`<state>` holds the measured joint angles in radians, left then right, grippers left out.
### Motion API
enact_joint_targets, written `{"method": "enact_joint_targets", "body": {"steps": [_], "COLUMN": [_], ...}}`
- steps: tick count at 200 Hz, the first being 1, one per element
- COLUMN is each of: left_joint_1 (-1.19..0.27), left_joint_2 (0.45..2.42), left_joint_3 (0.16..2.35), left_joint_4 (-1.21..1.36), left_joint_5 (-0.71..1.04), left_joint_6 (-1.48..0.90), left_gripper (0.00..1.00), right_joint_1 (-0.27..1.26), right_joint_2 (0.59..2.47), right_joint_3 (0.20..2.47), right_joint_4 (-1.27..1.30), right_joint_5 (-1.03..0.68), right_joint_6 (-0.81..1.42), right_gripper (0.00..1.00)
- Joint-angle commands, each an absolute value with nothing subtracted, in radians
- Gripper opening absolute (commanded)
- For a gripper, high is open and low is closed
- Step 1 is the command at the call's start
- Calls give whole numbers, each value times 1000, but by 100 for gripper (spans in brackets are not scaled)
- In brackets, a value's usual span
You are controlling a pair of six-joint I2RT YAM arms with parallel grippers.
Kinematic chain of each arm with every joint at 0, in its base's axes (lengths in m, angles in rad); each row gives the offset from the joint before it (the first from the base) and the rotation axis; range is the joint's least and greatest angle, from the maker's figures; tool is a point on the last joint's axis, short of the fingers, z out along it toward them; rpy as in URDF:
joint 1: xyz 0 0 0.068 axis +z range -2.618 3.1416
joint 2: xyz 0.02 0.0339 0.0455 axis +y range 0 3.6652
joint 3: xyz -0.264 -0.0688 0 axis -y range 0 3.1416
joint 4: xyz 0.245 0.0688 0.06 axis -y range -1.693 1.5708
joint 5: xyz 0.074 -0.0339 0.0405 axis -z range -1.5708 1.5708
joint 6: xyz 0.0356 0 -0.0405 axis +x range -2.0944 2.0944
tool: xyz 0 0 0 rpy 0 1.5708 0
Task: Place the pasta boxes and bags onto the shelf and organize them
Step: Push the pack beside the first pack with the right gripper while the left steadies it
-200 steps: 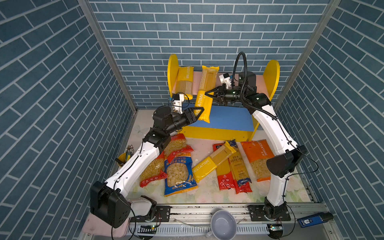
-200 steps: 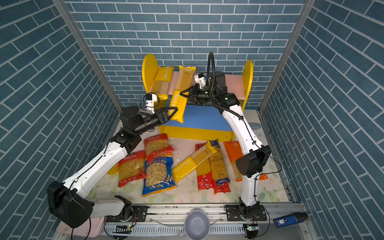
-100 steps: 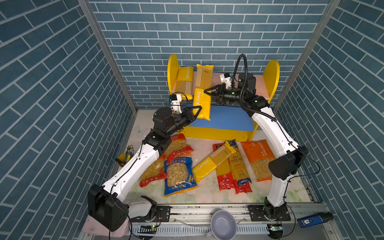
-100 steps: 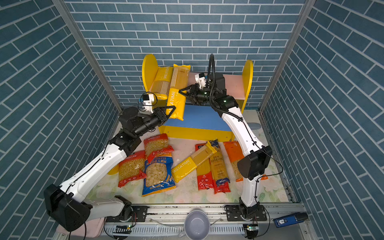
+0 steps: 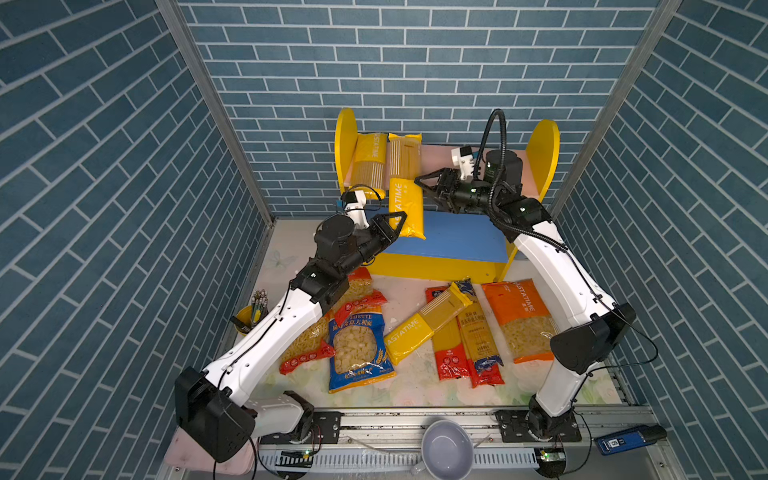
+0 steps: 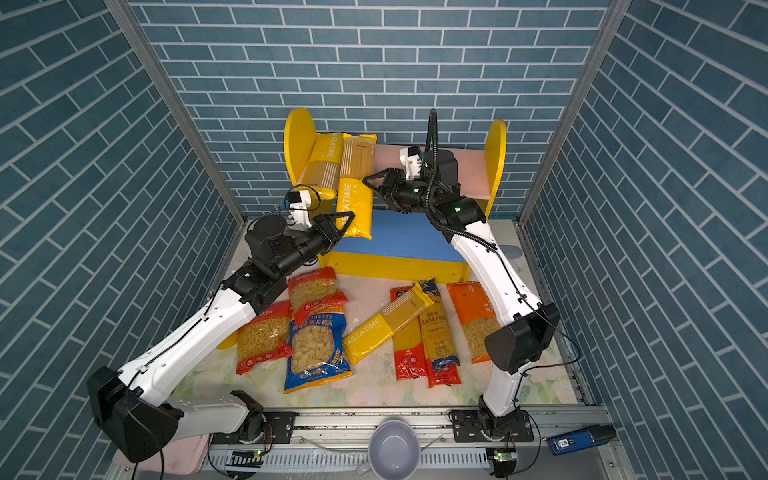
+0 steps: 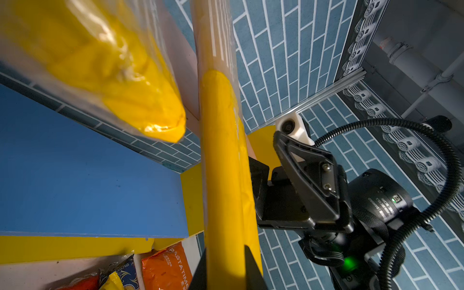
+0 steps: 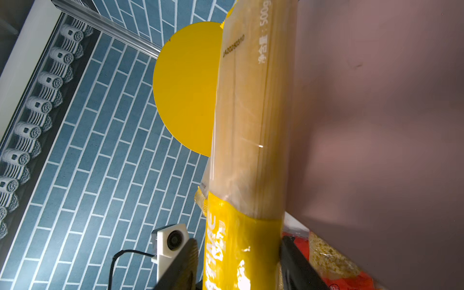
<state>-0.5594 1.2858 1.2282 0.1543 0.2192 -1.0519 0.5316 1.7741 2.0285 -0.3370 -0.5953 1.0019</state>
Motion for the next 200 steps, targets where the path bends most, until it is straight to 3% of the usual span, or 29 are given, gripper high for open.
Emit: {"method": "enact_joint_targets", "body": {"steps": [1, 62, 114, 135, 163, 200], "left_joint_1": [-560, -561, -545, -542, -538, -503], "left_joint_2": [1277, 1334, 1363, 1383, 1377, 1339], "left_joint_3": [1288, 1440, 1488, 1509, 1515, 1506], "left_joint_4": [273, 104, 82, 79, 79, 50], "left_joint_5": [138, 155, 168, 192, 200, 203], "left_joint_6": [-1038, -1021, -1008, -1013, -1007, -997], "left_gripper": [9, 10, 12, 14, 29, 51], "right_joint_1": [556, 617, 626, 633, 631, 623], "right_joint_2": [1722, 1644, 1573, 1565, 1559, 1584], "right_joint_3": [1989, 1884, 1765, 1748, 1758, 1815], "right_joint_4": [-343, -411, -308, -263, -252, -219], "right_joint_5": [-562, -505, -540, -556, -522, -499], "right_joint_6": [948, 882, 936, 969, 975, 1006], "right_gripper": [62, 66, 55, 45, 29, 20]}}
